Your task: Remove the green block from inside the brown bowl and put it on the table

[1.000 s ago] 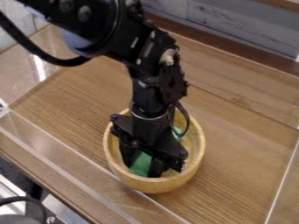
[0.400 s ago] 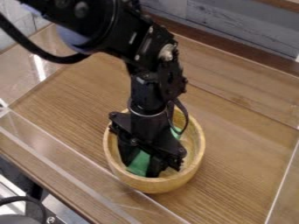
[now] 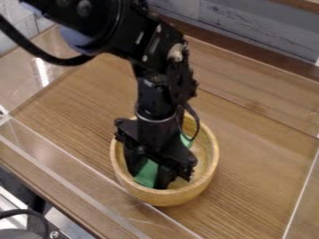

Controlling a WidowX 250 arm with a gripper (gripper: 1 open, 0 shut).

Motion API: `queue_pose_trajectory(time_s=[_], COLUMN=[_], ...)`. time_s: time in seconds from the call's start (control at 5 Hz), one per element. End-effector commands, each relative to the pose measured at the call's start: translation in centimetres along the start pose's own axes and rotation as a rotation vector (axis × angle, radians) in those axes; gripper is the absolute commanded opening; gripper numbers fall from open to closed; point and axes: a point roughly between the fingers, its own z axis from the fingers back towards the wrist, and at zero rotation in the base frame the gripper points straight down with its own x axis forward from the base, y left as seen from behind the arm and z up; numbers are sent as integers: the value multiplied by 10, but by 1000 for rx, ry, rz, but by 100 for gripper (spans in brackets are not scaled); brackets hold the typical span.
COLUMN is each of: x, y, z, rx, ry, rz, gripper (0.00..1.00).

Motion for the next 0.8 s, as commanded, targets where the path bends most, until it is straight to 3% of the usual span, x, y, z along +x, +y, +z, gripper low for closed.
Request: queue_pose_trajectory(time_s=[0.0, 0.6], x=[12, 13], y=[2, 4], z=[16, 23], rx=[-10, -22], ry=[-65, -64], rz=[12, 17], gripper=[0, 0])
